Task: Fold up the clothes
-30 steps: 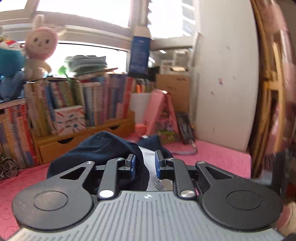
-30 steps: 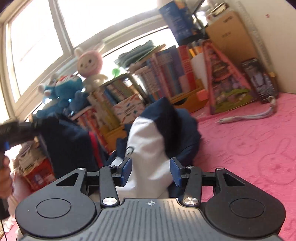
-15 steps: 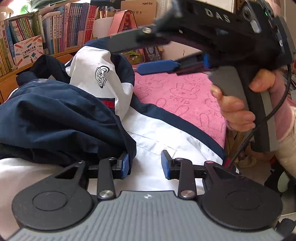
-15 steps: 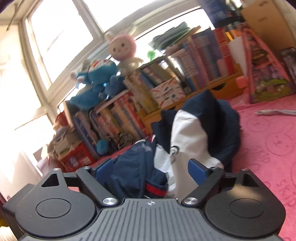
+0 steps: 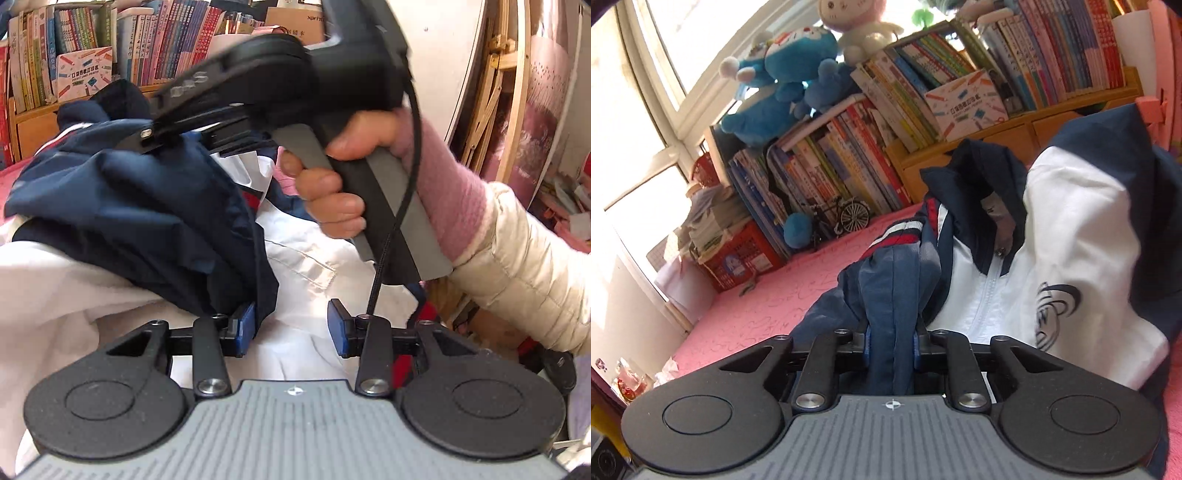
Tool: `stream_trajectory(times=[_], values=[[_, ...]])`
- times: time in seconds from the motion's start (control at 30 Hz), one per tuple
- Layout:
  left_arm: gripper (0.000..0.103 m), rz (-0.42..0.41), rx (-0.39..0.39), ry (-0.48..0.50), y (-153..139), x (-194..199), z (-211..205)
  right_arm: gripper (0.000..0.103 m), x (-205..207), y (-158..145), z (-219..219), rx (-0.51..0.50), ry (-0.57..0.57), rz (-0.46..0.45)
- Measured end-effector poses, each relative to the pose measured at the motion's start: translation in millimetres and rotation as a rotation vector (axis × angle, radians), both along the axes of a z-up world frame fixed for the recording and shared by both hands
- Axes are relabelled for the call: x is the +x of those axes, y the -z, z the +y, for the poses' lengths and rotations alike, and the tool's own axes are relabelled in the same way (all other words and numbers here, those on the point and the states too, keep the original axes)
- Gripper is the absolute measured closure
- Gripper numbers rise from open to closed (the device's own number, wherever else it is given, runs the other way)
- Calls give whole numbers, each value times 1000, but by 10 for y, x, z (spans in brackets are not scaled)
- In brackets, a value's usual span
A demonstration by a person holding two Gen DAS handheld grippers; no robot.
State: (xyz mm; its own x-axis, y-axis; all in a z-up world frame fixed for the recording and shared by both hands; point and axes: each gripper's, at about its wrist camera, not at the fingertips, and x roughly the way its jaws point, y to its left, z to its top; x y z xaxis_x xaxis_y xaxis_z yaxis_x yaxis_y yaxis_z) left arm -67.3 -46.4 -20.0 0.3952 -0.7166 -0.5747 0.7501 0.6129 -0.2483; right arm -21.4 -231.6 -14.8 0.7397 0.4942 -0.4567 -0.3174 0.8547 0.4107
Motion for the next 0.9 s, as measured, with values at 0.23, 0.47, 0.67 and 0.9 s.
stream_trajectory(times=[0.23,0.47,0.67,0.9], values=[[35,12,-289,-60,-541,-67,636,87,-742,-129,-26,-185,54,-215],[19,115,-425,-331,-656,352,834,86,-1266,-19,436,-319,-67,-362],[12,171,-270,-375,-496,461,580,82,-1588,169,879,-463,-213,-457],[24,14,10,-421,-368,454,252,81,-1719,373,1225,-481,-302,-467]])
